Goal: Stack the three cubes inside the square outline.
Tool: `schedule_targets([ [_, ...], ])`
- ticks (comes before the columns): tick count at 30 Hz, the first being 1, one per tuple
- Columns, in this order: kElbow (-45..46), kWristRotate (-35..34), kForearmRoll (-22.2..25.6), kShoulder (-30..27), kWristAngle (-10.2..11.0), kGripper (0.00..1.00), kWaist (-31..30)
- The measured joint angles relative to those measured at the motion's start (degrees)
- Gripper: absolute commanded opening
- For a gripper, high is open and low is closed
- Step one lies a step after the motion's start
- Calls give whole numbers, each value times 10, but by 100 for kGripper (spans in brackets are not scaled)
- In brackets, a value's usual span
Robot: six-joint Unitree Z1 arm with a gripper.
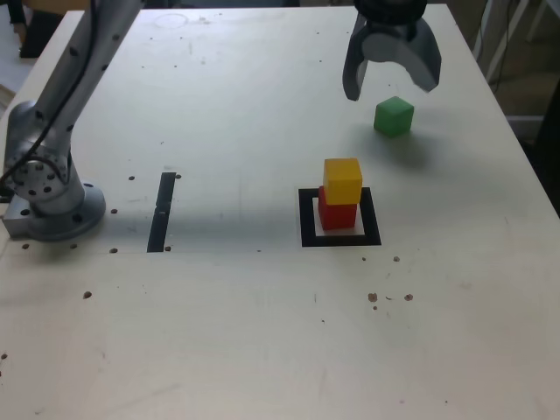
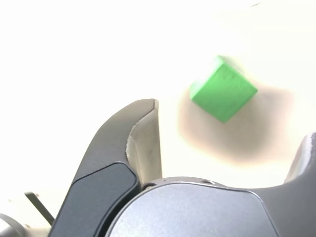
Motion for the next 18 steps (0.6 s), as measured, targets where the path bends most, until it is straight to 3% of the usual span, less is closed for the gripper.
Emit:
schedule_targets([
  [10, -4, 195, -2, 3, 19, 99, 0],
  [18, -12, 229, -33, 37, 23, 96, -3],
])
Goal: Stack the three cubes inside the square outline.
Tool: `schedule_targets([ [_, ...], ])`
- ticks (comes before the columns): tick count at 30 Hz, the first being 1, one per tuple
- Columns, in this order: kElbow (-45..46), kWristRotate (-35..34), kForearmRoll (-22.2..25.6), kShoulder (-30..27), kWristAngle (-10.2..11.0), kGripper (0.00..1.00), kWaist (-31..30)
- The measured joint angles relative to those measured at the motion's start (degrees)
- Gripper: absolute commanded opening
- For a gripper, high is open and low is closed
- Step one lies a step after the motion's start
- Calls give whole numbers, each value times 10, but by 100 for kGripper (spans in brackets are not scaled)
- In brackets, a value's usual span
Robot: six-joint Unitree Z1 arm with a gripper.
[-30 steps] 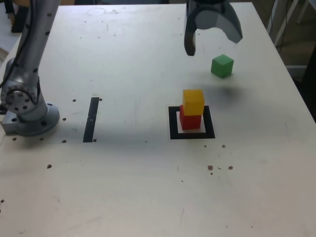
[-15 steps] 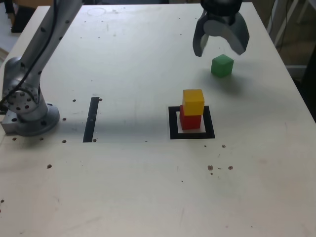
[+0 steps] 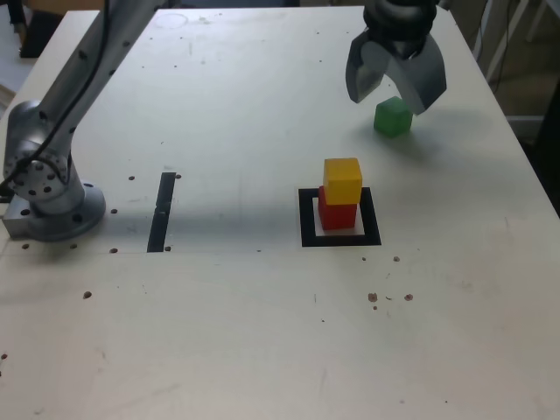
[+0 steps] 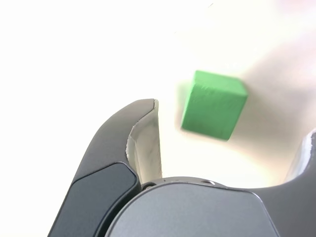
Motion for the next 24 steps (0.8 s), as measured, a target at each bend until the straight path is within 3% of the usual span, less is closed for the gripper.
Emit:
schedule_targets([
  [6, 8, 11, -29, 18, 8, 94, -3],
  [14, 20, 11, -31, 21, 28, 86, -3],
  [24, 47, 11, -71, 21, 35, 55, -3],
])
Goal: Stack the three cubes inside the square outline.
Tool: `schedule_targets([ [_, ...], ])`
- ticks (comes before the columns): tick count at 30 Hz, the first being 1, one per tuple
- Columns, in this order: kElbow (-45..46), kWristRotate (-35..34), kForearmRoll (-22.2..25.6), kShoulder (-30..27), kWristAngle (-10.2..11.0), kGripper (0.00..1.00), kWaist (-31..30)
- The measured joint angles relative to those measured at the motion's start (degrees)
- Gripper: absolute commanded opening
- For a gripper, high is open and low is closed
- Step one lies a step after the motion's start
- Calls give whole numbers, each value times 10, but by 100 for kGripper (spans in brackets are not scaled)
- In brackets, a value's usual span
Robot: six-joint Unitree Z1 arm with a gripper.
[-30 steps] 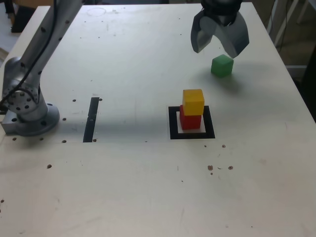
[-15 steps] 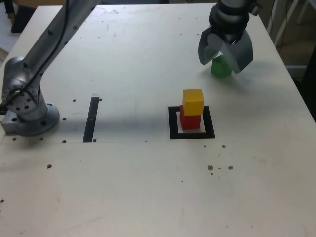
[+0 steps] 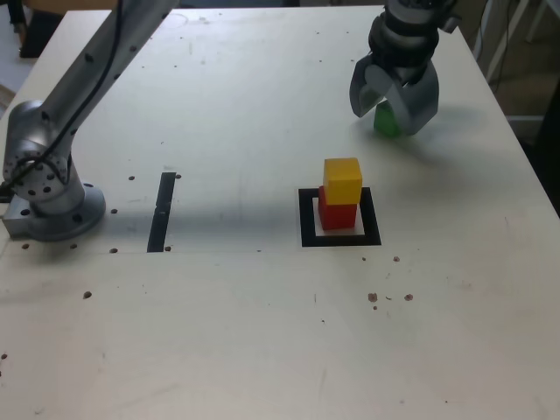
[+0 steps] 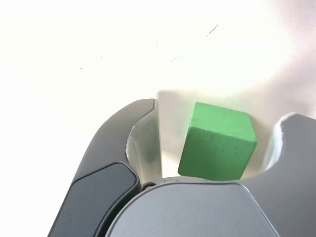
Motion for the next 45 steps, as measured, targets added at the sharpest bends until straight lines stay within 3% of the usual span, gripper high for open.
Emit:
schedule_targets([
  [6, 2, 0, -8, 0, -1, 33, 0],
  [15, 0, -1, -8, -6, -10, 13, 0],
  [30, -3, -39, 19, -20, -25, 8, -11],
  [35, -10, -59, 55, -50, -25, 8, -15],
  [38, -29, -94, 95, -86, -31, 8, -21],
  [45, 3, -227, 148, -154, -67, 8, -39],
])
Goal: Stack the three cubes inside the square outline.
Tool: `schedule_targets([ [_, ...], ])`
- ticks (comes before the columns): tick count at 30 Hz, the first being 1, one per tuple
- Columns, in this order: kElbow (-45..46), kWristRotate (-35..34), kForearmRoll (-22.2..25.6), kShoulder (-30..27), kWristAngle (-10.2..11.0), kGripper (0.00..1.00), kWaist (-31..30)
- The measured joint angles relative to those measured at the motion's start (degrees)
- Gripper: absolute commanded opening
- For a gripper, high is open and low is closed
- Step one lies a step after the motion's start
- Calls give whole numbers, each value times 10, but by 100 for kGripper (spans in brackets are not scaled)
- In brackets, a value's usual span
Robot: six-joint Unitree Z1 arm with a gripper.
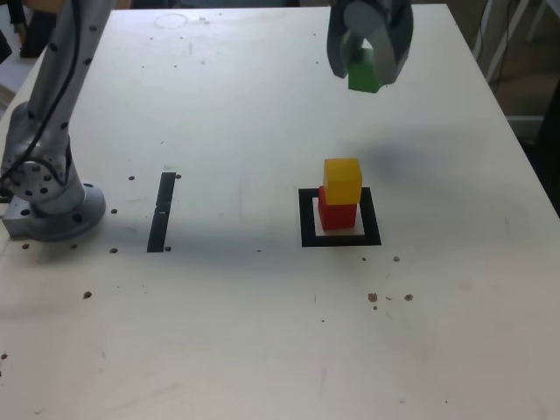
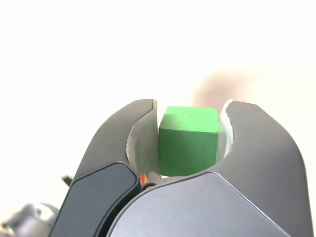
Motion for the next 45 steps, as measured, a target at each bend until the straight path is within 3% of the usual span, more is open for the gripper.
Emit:
schedule_targets([
  [6, 39, -118, 22, -46, -10, 8, -51],
  [11, 40, -213, 27, -53, -17, 8, -99],
  [19, 56, -288, 36, -59, -24, 8, -169],
  [31, 95, -324, 30, -64, -40, 8, -196],
  [45, 95, -314, 16, -42, -35, 8, -183],
])
